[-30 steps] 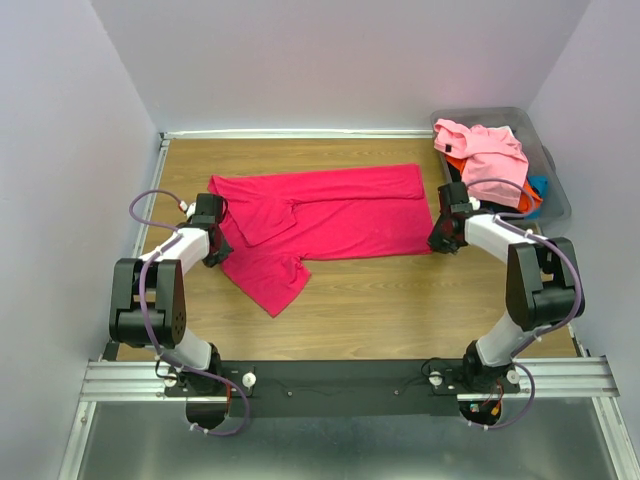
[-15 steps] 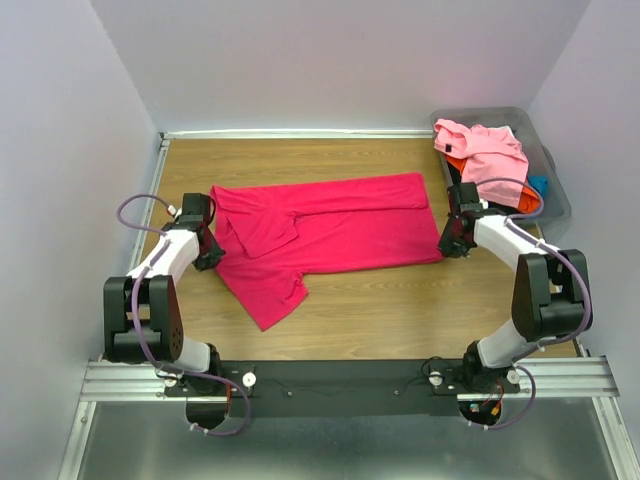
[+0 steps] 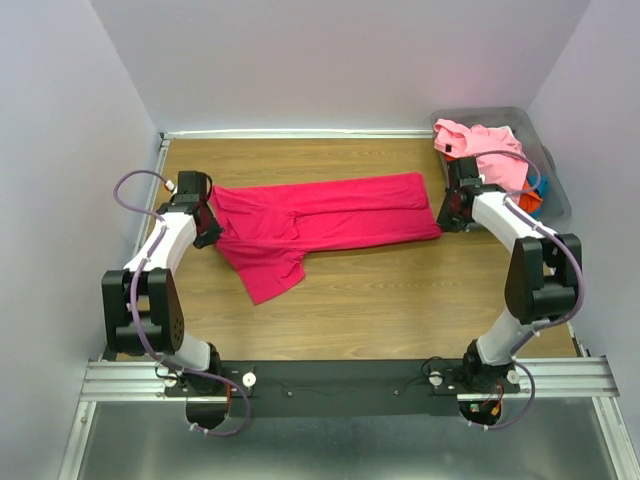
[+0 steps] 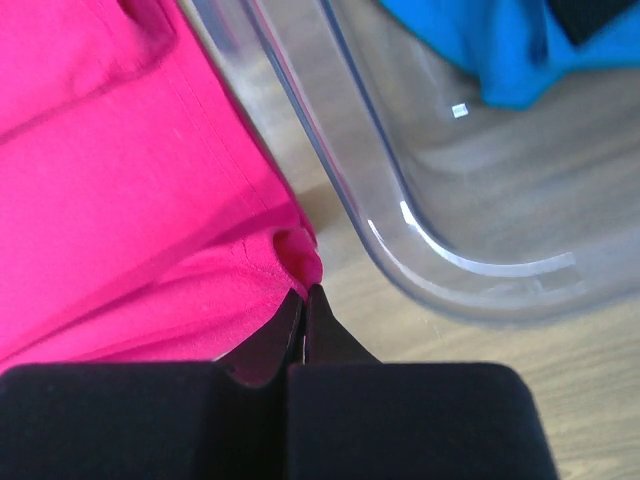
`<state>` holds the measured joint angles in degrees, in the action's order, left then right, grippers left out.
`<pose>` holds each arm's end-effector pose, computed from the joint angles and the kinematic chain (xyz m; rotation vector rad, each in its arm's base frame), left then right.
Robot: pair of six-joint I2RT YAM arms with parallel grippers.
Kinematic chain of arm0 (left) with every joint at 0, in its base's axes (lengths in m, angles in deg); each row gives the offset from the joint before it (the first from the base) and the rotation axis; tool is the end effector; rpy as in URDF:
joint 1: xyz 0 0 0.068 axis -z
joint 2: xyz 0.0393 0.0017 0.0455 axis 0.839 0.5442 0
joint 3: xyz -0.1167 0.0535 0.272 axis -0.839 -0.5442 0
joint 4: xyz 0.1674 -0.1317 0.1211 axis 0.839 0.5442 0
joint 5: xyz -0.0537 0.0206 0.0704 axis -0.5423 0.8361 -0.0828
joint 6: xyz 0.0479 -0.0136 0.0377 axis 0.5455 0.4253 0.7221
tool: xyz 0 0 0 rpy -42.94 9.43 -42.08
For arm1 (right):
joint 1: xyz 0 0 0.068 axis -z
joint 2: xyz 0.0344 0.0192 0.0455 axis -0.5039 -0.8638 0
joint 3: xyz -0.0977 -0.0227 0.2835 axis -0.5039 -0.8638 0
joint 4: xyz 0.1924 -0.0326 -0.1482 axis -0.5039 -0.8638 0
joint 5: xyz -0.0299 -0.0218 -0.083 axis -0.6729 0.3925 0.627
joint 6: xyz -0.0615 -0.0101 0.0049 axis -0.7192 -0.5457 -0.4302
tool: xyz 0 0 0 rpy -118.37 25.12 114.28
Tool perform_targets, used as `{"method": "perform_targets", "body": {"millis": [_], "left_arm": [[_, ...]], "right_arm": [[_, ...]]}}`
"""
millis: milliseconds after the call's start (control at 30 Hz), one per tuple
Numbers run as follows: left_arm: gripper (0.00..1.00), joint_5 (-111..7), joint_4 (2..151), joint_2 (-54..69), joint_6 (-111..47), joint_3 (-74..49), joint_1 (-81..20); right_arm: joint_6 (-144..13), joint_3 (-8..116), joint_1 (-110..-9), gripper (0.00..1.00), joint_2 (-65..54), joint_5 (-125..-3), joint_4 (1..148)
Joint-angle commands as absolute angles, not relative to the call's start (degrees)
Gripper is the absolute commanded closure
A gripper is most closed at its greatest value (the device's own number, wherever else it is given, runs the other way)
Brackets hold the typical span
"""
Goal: Fold and stack the t-shirts
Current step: Fold the tshirt
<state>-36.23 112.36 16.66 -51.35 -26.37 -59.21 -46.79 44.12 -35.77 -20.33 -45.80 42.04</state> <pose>0.2831 0.0169 0.2505 -0.7837 2.4947 -0.0070 0.3311 0.0231 0.2351 0.5106 2.5893 -0.0697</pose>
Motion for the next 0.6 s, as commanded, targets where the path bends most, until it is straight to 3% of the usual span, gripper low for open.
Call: {"method": "perform_targets", "body": {"millis": [0,567], "left_arm": [[1.00,-37.23,112.11,19.53,-49.57,-23.93,-59.67],[1.00,-37.85,109.91,29.11,-48.78,-16.19,-60.98]], "right_arm": [[-48.58,49.10,-35.18,0.99,-24.00,-44.53,40.80],[-47.96,58.25,-35.18,0.99,-34.28,-43.21,40.89]]}}
